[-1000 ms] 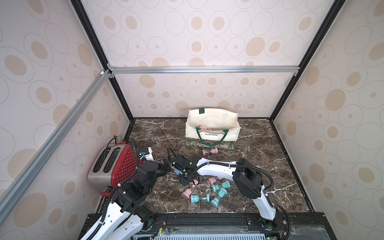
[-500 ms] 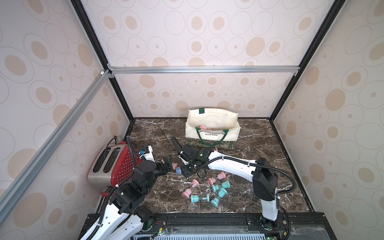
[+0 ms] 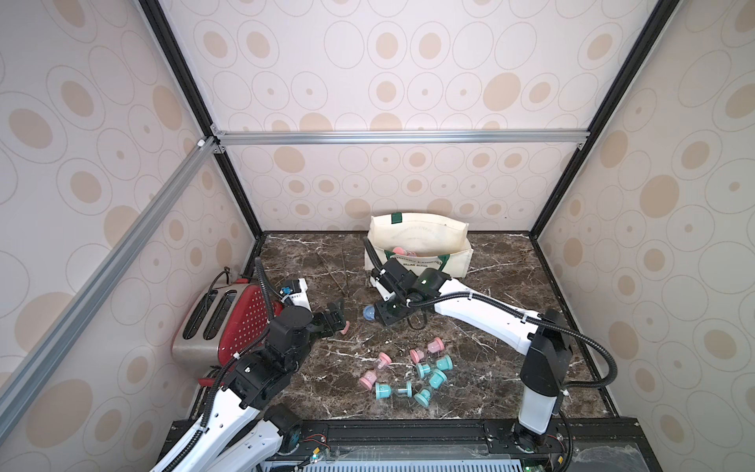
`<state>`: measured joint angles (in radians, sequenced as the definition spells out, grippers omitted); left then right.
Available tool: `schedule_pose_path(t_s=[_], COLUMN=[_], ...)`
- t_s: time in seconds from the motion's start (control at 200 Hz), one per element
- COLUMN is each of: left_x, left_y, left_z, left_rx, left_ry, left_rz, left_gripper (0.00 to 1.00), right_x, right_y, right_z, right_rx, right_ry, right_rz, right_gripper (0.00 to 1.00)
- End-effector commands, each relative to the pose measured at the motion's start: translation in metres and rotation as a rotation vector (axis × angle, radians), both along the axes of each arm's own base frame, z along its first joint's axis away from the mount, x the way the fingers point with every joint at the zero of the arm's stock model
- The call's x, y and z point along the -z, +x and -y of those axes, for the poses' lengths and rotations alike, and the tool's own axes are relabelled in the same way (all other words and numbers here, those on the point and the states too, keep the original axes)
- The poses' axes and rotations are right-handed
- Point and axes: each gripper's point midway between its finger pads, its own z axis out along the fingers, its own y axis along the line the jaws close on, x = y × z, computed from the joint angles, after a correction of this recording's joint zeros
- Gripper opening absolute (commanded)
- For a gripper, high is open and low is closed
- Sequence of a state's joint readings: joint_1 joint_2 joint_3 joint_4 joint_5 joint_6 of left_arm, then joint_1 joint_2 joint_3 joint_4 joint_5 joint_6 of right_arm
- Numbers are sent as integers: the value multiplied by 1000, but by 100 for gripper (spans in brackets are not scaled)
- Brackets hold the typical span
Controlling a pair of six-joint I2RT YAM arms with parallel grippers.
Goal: Put the hourglass into the canvas bag
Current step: Pick up the hourglass from the center of the board, then place the hourglass in the canvas bag.
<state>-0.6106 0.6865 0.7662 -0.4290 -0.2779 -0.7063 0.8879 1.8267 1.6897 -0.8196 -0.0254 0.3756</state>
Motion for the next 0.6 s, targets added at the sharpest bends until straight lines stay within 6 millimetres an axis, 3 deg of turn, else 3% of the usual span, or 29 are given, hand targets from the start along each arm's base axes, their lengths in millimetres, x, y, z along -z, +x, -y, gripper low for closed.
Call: schedule_pose_path(t_s=[0.0,0.39,0.595], left_x=[-27,-32,-31], left_y=[9,37,51], left_z=[12,51,67], left_rx=[40,145,178], left_ry=[-17,-12,-21], left_rz=[65,74,77], left_gripper=[97,97,98], right_x=[-50,-135,-148], right_y=[18,86,121], right_z=[16,60,80], right_rx=[28,184,257], right_ry=[66,265,319], right_rz=[78,202,259], right_gripper=[12,9,9])
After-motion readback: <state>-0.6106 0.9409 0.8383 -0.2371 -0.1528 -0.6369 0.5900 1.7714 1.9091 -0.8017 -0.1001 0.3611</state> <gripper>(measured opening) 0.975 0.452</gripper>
